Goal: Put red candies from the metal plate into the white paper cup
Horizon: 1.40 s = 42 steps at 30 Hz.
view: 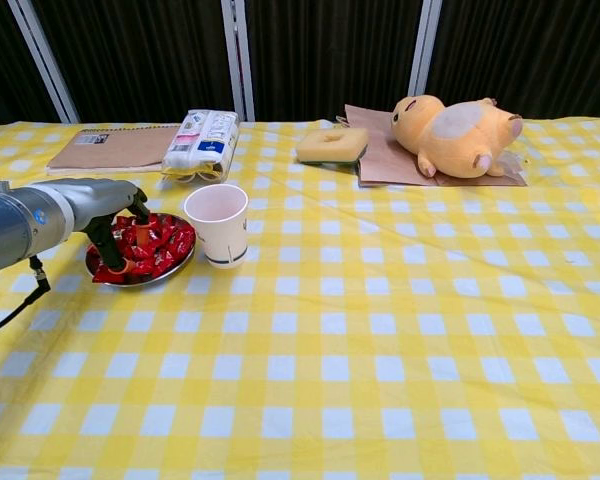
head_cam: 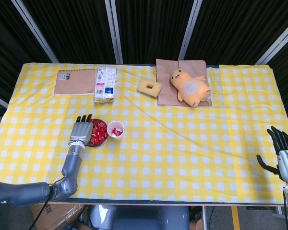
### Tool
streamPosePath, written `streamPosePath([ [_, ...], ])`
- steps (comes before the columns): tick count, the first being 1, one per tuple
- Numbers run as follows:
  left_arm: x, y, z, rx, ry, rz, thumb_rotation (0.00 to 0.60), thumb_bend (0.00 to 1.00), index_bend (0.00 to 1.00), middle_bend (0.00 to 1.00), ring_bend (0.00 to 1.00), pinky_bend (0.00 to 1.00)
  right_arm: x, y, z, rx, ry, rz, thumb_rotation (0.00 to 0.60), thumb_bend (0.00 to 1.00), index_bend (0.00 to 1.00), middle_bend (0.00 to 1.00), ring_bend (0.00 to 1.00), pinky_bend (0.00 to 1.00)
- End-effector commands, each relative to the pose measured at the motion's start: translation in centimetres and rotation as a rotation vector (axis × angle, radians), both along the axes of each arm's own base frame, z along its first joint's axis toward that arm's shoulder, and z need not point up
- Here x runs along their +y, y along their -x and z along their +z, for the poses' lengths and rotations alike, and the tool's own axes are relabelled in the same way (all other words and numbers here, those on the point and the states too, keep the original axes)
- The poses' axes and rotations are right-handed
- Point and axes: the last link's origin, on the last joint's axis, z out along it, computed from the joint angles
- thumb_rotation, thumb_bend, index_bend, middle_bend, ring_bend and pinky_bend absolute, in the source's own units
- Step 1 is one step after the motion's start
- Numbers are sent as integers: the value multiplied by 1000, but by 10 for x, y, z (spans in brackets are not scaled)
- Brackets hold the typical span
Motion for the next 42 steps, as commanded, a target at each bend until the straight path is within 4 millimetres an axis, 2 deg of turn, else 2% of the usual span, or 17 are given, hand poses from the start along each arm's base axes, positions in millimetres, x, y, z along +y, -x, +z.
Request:
streamPosePath([
  [1, 0, 0, -1, 0, 1, -3, 600, 381, 449, 0, 0, 16, 0, 0, 0, 0, -1, 1, 600, 410, 0, 10, 0, 0],
  [7, -2, 1, 0, -1, 0, -7, 600, 434, 485, 0, 0, 16, 1, 0, 0, -3, 4, 2, 600, 409, 0, 11, 0, 0],
  [14, -1, -5, 11, -30, -22, -17, 600, 441, 495, 0, 0, 16, 0, 0, 0, -6, 5, 1, 600, 410, 0, 10, 0, 0],
  [21, 4, -25, 38, -100, -74, -66, 600, 441, 493, 0, 0, 16, 0, 0, 0, -6, 2, 0, 600, 409, 0, 10, 0, 0],
  [26, 7, -53, 50, -181, -98, -126, 600, 437, 492, 0, 0, 16, 0, 0, -1, -5, 2, 2, 600, 409, 0, 11, 0, 0],
  [31, 7, -72, 48, -204, -87, -170, 600, 434, 490, 0, 0, 16, 0, 0, 0, -5, 1, 1, 600, 409, 0, 10, 0, 0],
  [34, 4, -86, 37, -209, -59, -193, 600, 427, 489, 0, 0, 16, 0, 0, 0, -8, 4, 2, 600, 409, 0, 11, 0, 0],
  [42, 0, -91, 22, -177, -20, -193, 600, 353, 448, 0, 0, 16, 0, 0, 2, -13, 7, 3, 600, 409, 0, 10, 0, 0],
])
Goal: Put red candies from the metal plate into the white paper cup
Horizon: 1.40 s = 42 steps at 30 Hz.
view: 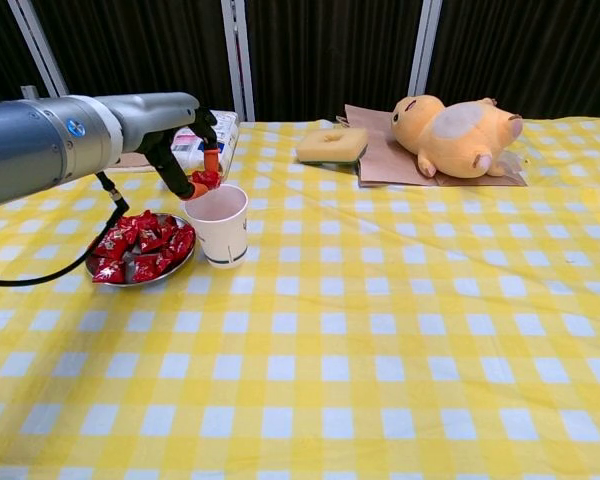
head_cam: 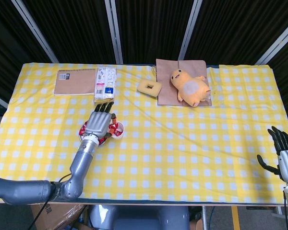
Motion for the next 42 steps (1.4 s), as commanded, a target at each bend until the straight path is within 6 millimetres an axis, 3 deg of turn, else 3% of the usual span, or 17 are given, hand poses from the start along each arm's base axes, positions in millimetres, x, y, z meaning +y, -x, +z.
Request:
streamPosePath([
  [1, -1, 1, -4, 14, 7, 8, 600, 343, 441, 0, 0, 16, 0, 0, 0, -1, 2, 1, 600, 410, 0, 11, 0, 0],
  [12, 1, 11, 10, 13, -20, 35, 600, 301, 420, 0, 0, 16, 0, 0, 0, 2, 2, 2, 600, 409, 0, 11, 0, 0],
  [21, -10, 56, 28, 83, -10, 101, 600, 170, 399, 0, 0, 16, 1, 0, -1, 6, 0, 3, 600, 410, 0, 10, 0, 0],
  [24, -14, 73, 25, 105, 6, 138, 600, 169, 397, 0, 0, 16, 1, 0, -2, 7, -2, 3, 600, 409, 0, 10, 0, 0],
  [28, -16, 81, 17, 130, 22, 140, 600, 169, 397, 0, 0, 16, 1, -1, -2, 8, -2, 3, 600, 409, 0, 10, 0, 0],
  [42, -17, 80, -15, 187, 68, 118, 600, 170, 402, 0, 0, 16, 0, 1, 0, -1, 1, -1, 600, 409, 0, 10, 0, 0],
])
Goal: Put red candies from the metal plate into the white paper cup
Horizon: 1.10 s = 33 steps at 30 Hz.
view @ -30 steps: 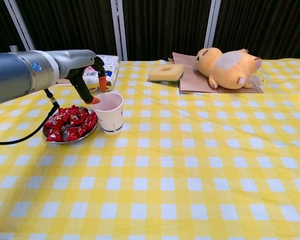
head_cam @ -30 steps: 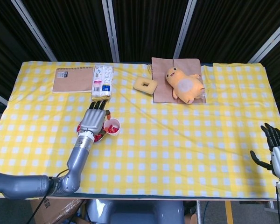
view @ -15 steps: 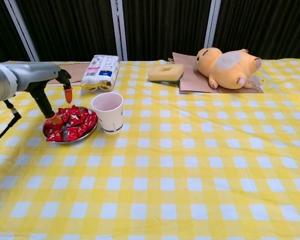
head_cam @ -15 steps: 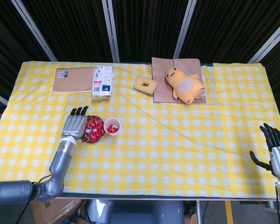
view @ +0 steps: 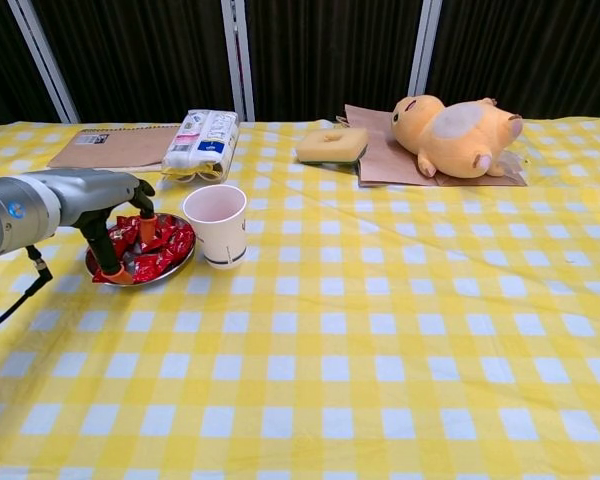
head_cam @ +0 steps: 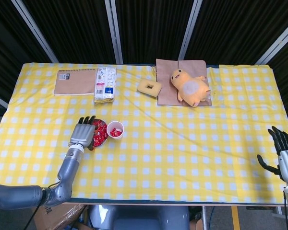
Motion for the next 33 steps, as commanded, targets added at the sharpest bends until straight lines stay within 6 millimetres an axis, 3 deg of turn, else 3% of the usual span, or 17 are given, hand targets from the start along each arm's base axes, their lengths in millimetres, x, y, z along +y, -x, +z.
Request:
streamPosePath([
  [1, 1, 1, -2, 3, 1, 5, 600, 170, 403, 0, 0, 16, 0, 0, 0, -1, 0, 1, 600, 409, 0, 10, 0, 0],
  [33, 12, -1, -2, -32, -38, 23, 600, 194, 419, 0, 0, 16, 0, 0, -1, 4, -3, 0, 600, 410, 0, 10, 0, 0],
])
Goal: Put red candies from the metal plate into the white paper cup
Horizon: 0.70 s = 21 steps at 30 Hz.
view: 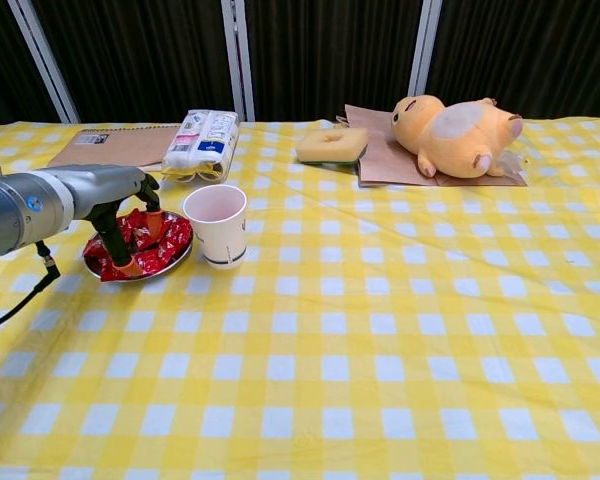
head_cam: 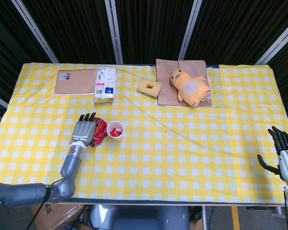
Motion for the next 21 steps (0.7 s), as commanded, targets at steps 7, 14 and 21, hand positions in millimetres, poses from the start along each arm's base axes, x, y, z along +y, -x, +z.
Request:
streamPosePath([
  [7, 2, 5, -3, 15, 3, 16, 600, 194, 420, 0, 0, 16, 0, 0, 0, 0, 0, -1, 600, 409, 0, 10, 0, 0],
  [14, 4, 2, -12, 8, 10, 11, 600, 194, 421, 0, 0, 16, 0, 1, 0, -1, -1, -2, 600, 409, 0, 10, 0, 0],
  [21, 5, -1, -20, 14, 23, 0, 600, 238, 430, 0, 0, 16, 0, 1, 0, -2, -1, -1, 600, 409, 0, 10, 0, 0],
])
